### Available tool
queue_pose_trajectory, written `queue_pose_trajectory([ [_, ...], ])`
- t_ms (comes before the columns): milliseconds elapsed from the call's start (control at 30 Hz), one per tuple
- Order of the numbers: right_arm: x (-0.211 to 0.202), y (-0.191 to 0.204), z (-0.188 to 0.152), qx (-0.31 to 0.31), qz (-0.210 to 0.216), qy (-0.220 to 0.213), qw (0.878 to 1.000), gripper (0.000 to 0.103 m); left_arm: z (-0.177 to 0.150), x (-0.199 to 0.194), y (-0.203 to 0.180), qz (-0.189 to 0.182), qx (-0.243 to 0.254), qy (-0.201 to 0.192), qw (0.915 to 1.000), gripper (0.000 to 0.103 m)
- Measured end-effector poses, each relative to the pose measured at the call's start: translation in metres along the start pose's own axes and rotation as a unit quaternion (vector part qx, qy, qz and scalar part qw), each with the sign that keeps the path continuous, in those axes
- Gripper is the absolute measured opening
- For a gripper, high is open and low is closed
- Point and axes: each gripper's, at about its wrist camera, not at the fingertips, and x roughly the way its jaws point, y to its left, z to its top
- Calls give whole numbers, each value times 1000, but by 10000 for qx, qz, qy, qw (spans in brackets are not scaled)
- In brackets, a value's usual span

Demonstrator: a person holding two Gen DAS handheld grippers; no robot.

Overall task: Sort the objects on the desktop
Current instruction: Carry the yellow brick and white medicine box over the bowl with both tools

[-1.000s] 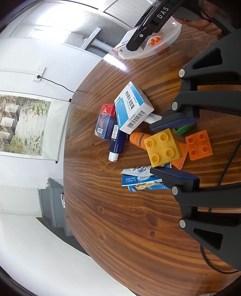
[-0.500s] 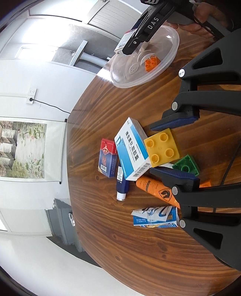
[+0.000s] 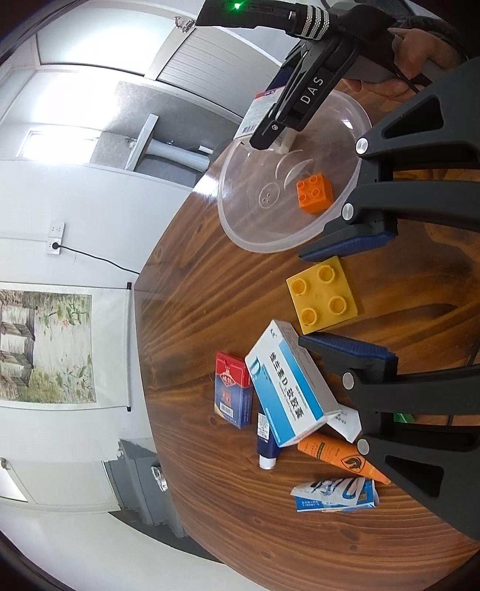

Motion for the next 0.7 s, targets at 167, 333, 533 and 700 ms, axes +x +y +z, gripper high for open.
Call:
queue_pose_trajectory([
  [167,0,-7,1,158,-80,-4,9998,90,6,9,-20,-222,155,68,9996,43],
  [333,0,-15,2,337,-93,20,9994,90,11,18,-37,-362,324,94,9988,43],
  [533,-1,-23,3,519,-110,1,9986,90,17,32,-50,-569,377,186,9975,43],
  [700,-4,-23,4,529,-140,-67,9985,90,21,41,-57,-672,440,217,9965,43],
])
